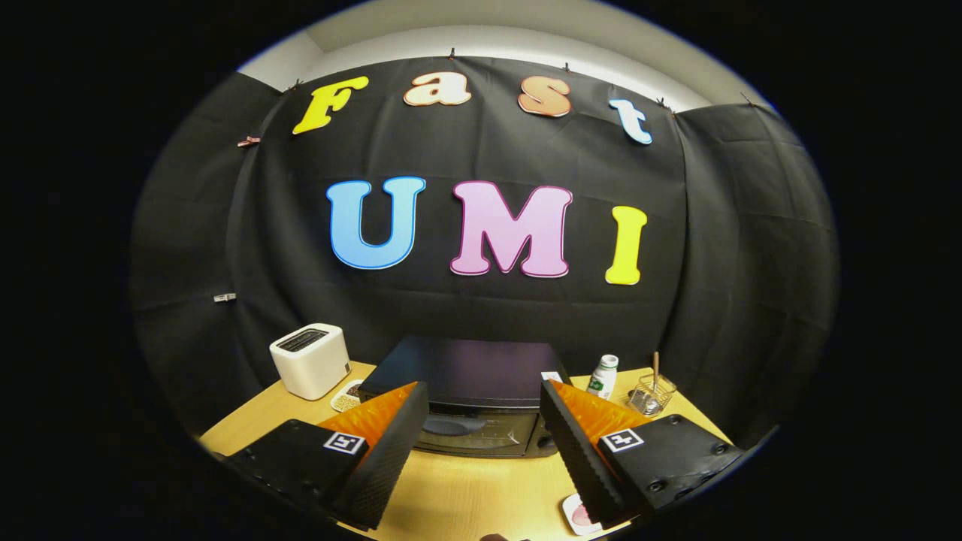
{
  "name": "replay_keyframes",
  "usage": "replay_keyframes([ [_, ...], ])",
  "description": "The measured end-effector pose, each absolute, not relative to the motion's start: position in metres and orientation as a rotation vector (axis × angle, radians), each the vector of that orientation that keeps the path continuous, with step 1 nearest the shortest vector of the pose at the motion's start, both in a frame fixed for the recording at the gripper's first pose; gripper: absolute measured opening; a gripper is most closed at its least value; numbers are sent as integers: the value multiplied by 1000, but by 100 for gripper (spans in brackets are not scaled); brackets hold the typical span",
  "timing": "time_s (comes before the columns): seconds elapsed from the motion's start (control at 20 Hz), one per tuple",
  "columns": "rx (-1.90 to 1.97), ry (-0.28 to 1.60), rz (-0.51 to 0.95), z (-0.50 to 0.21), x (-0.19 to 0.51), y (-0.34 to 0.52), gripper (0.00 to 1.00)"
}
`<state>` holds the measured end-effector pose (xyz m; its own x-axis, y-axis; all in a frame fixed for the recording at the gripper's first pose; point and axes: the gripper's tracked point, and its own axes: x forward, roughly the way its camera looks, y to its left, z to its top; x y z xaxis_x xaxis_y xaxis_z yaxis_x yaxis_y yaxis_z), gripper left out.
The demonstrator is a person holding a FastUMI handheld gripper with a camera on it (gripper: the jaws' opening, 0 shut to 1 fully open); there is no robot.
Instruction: Open the toaster oven, put the food inside, and close the toaster oven door.
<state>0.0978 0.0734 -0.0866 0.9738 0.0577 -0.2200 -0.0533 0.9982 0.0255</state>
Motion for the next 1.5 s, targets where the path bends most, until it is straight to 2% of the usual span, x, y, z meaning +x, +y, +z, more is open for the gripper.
replay_keyframes([
  [0.65,67,452,-13,-204,191,98,98],
  [1.1,73,515,30,-228,186,110,99],
  [1.5,61,571,58,-239,139,109,99],
])
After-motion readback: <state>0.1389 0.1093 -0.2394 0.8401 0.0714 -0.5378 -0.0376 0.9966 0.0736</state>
